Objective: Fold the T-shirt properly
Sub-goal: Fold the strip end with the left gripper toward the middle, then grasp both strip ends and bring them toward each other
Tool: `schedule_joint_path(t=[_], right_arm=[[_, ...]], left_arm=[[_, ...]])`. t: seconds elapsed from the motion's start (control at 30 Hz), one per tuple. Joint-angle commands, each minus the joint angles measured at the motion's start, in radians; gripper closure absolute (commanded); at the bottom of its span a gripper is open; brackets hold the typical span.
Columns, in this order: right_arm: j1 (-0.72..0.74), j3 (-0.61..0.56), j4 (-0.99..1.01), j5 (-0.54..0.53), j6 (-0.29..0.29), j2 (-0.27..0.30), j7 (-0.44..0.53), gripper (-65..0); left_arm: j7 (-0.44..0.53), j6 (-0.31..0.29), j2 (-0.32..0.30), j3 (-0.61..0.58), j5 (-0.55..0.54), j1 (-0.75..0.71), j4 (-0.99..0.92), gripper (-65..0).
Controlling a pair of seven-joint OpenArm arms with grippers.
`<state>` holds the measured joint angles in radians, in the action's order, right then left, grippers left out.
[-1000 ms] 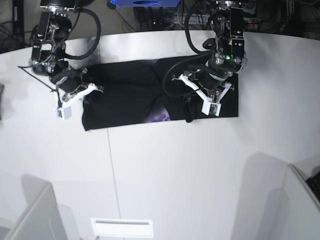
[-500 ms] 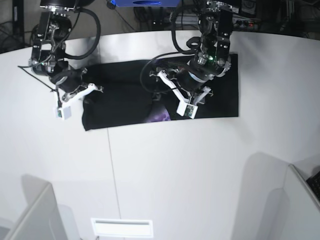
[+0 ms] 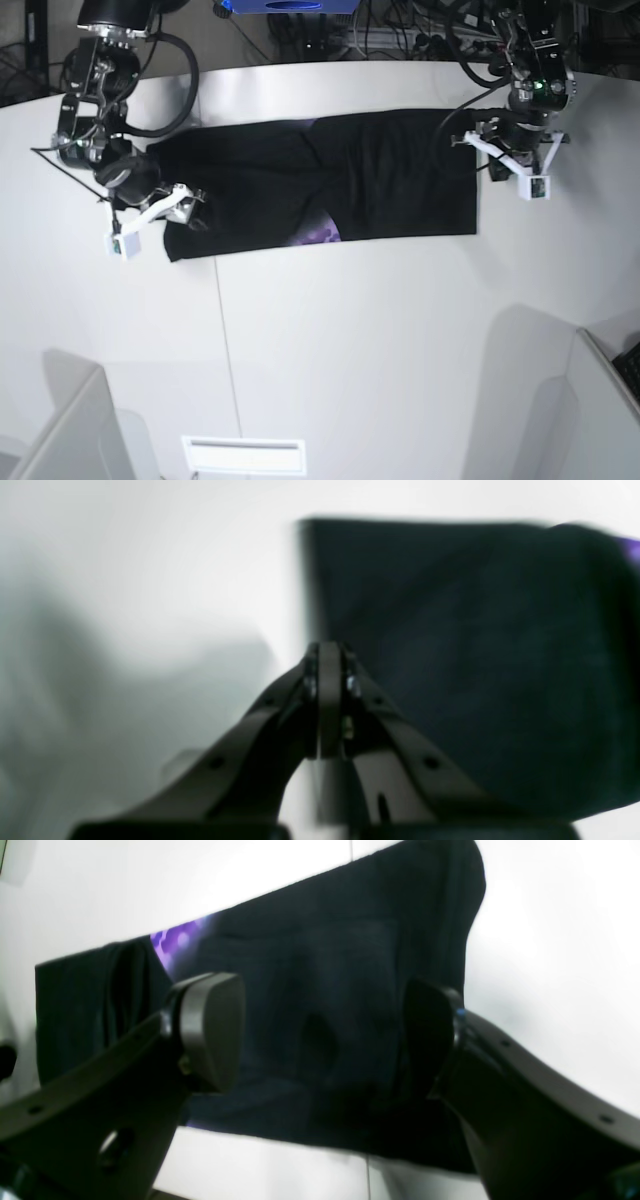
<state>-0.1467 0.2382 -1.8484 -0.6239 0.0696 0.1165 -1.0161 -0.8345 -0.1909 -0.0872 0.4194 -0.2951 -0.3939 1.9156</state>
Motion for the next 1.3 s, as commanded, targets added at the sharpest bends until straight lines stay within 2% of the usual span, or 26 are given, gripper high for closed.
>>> schedule_joint_path(t=[0.0,0.07,0.2,0.3,0.53,0.67,0.8,0.93,1.03,1.17,1.27], right_arm=[[0.026,0.003,0.017,-0.009,0.008,0.012,0.013,-46.5],[0.052,0.003,0.08,-0.009,0.008,0.032,0.013,-46.5],[0.075,0.003,0.171,-0.006,0.009,0.041,0.029,-46.5],[0.077,0.002,0.223,-0.006,0.009,0.065,0.085,-46.5],[0.063,-0.007,0.27,-0.009,0.019,0.078,0.093,-46.5],[0.058,-0.007,0.315,-0.009,0.117,0.076,0.093,-46.5],[0.046,-0.009,0.339,-0.007,0.154,0.076,0.093,-46.2],[0.029,-0.009,0.341,-0.007,0.201,0.07,0.092,-37.2],[0.028,-0.01,0.342,-0.003,0.204,0.051,0.092,-31.4],[0.034,-0.01,0.362,-0.003,0.204,0.051,0.092,-26.9],[0.051,-0.01,0.402,-0.003,0.204,0.051,0.098,-16.7]], left_arm=[[0.019,-0.003,-0.009,0.034,-0.005,0.003,0.018,0.0],[0.019,-0.022,-0.009,0.101,-0.005,-0.003,0.015,0.0],[0.019,-0.143,-0.009,0.197,-0.005,0.0,-0.018,0.0],[0.019,-0.19,-0.009,0.223,-0.003,0.0,-0.043,0.0],[0.021,-0.192,-0.009,0.218,-0.003,0.02,-0.098,0.0],[0.021,-0.192,-0.006,0.218,-0.002,0.045,-0.133,0.0],[0.021,-0.192,-0.004,0.217,0.001,0.066,-0.14,0.0],[0.021,-0.192,-0.001,0.215,0.006,0.099,-0.155,0.0],[0.021,-0.189,-0.004,0.177,0.006,0.12,-0.19,0.0],[0.021,-0.187,-0.003,0.112,0.007,0.134,-0.224,0.0],[0.021,-0.187,-0.003,0.101,0.007,0.137,-0.232,0.0]])
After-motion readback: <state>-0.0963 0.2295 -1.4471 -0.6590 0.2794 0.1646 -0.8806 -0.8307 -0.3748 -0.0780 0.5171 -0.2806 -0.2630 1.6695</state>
